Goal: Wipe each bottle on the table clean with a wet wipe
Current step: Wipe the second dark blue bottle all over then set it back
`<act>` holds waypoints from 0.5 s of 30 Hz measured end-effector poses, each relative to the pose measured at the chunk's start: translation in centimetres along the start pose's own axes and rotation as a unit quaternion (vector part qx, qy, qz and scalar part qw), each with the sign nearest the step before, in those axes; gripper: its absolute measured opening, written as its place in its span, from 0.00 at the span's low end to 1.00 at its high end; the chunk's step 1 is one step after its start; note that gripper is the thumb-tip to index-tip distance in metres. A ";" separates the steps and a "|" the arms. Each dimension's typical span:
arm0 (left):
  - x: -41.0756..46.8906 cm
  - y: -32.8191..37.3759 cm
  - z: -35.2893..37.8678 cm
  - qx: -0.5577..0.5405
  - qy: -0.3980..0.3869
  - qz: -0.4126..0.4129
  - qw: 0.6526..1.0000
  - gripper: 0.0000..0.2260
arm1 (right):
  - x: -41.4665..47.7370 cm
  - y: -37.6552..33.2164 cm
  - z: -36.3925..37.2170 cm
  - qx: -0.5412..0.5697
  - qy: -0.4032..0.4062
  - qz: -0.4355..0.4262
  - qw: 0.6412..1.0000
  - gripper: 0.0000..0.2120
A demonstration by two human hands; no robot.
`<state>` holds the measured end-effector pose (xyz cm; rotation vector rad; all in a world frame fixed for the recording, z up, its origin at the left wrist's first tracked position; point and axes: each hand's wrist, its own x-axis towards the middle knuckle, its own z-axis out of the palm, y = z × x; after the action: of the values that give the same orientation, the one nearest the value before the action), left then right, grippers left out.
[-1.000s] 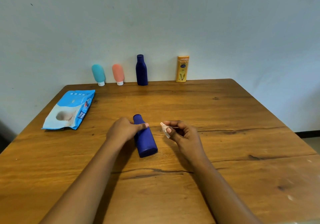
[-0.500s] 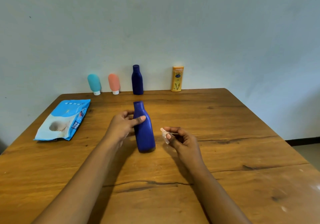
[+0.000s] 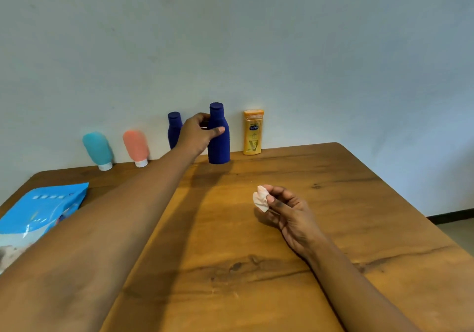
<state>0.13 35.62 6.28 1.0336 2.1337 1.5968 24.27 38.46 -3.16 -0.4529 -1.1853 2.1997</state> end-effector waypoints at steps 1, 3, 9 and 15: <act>1.2 -0.6 0.5 0.017 0.001 0.007 1.000 0.18 | 0.9 -0.2 0.0 -0.004 0.000 0.003 1.000 0.12; 3.0 -1.6 1.3 0.042 0.004 0.019 0.999 0.19 | 2.5 -0.4 -0.2 -0.016 0.000 0.009 1.000 0.09; 5.5 -4.2 1.5 0.048 0.047 0.027 0.997 0.21 | 5.1 -0.5 -0.8 -0.039 -0.024 0.035 0.998 0.13; 5.7 -4.5 1.7 0.084 0.034 0.048 0.995 0.22 | 5.2 -0.5 -0.8 -0.040 -0.030 0.033 0.998 0.11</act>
<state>-4.52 40.17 2.61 1.1659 2.3316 1.5362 20.86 42.52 -3.25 -0.4670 -1.3119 2.2420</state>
